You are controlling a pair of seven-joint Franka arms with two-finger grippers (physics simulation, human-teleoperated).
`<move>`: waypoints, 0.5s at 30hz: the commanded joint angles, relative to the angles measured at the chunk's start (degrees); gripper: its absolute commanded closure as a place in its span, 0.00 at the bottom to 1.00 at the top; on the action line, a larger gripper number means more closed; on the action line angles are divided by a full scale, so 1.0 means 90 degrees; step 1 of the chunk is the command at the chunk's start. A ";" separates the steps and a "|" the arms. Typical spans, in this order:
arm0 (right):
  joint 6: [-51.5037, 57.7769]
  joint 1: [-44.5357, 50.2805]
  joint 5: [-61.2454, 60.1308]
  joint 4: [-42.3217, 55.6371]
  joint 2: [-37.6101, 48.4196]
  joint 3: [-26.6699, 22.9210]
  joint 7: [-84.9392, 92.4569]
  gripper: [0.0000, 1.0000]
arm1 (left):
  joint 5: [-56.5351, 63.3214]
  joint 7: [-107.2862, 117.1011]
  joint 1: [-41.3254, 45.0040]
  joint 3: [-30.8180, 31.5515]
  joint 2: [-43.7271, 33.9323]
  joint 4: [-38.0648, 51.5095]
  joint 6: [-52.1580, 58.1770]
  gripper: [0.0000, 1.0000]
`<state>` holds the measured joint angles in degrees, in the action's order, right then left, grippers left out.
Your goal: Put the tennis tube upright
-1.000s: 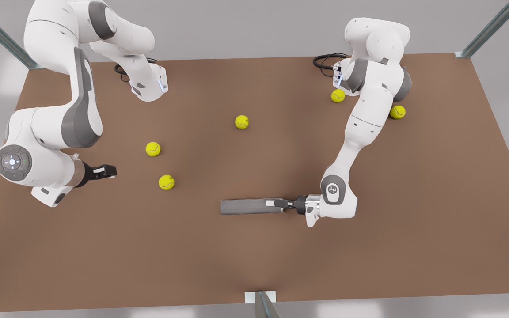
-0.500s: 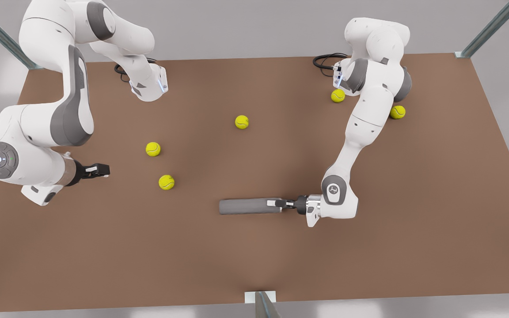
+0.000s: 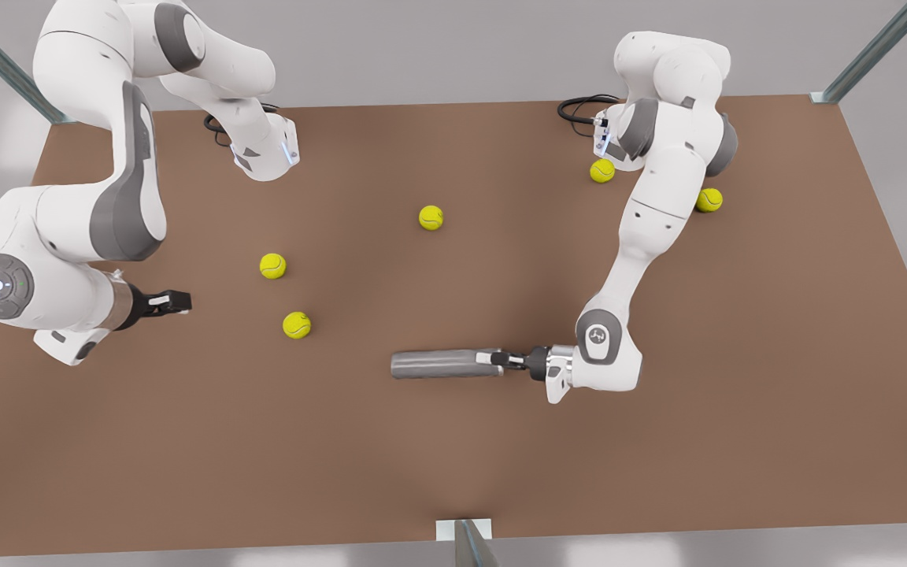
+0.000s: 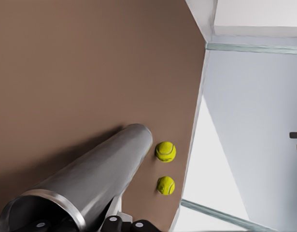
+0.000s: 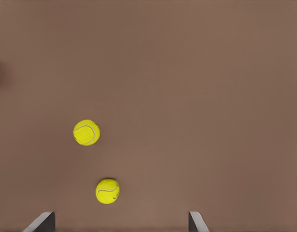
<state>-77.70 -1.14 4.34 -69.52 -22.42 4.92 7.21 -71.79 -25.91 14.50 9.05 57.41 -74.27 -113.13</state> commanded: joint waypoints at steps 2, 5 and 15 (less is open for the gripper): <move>0.0000 0.0000 0.0054 0.0000 0.0001 0.0000 0.0010 0.00 | 0.0106 -0.0002 0.0000 -0.0039 -0.0031 0.0000 0.0050 0.76; 0.0020 -0.0020 0.0064 0.0000 0.0010 0.0000 0.0010 0.00 | 0.0106 0.0037 0.0000 -0.0127 -0.0099 0.0000 0.0304 0.78; 0.0127 0.0068 0.0103 0.0000 0.0001 0.0010 -0.0010 0.00 | 0.0330 0.0349 0.0010 -0.0205 -0.0324 -0.0010 0.0519 0.79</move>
<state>-76.55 -0.51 5.28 -69.52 -22.41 5.01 7.12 -69.22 -22.76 14.59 7.20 54.22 -74.36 -108.43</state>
